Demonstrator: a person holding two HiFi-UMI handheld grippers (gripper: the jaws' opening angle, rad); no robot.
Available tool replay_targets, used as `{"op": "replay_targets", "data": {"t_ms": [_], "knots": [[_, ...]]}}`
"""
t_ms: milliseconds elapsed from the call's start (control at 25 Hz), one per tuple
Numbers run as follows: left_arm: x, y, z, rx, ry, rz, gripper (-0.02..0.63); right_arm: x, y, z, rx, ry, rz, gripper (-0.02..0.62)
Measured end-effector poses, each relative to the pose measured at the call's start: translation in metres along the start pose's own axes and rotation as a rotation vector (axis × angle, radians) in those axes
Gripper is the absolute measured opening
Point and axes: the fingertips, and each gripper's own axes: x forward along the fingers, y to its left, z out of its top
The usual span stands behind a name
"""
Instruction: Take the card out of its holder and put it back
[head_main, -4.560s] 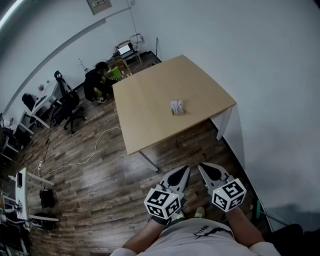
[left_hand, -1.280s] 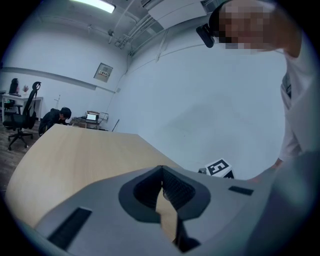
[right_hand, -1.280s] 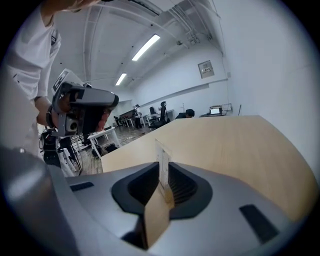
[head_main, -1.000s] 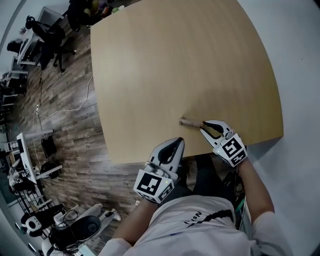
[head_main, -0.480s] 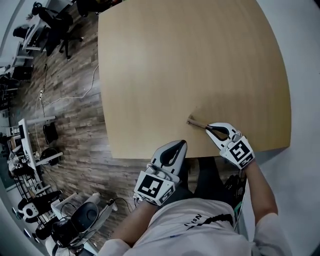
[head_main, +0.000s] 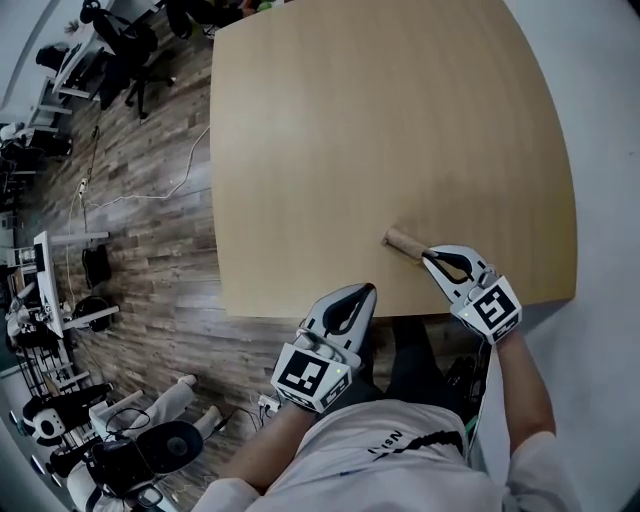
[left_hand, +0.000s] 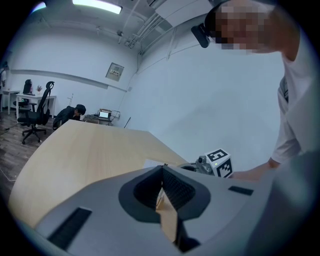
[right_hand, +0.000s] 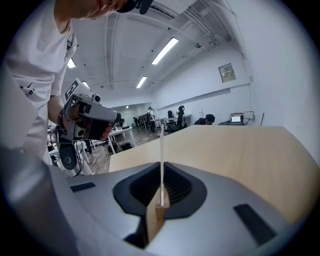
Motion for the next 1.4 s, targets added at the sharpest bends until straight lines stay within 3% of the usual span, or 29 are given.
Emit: {"op": "replay_targets", "data": {"t_ms": [520,840,1120,1400], "knots": [[-0.024,-0.015,0.03,0.059,-0.101,-0.079,0.014,-0.036,0.028,0.066,0.027,-0.09,-0.099,0.026],[-0.054,-0.029,0.06,0.098,-0.139,-0.14,0.013,-0.062,0.068,0.123,0.025,-0.121,-0.185,0.026],[-0.1,-0.047,0.06,0.132,-0.181,-0.195,0.014,-0.09,0.122,0.145,0.065,-0.185,-0.24,0.026],[-0.129,-0.068,0.095,0.153,-0.225,-0.247,0.012,-0.114,0.144,0.18,0.072,-0.212,-0.265,0.026]]}}
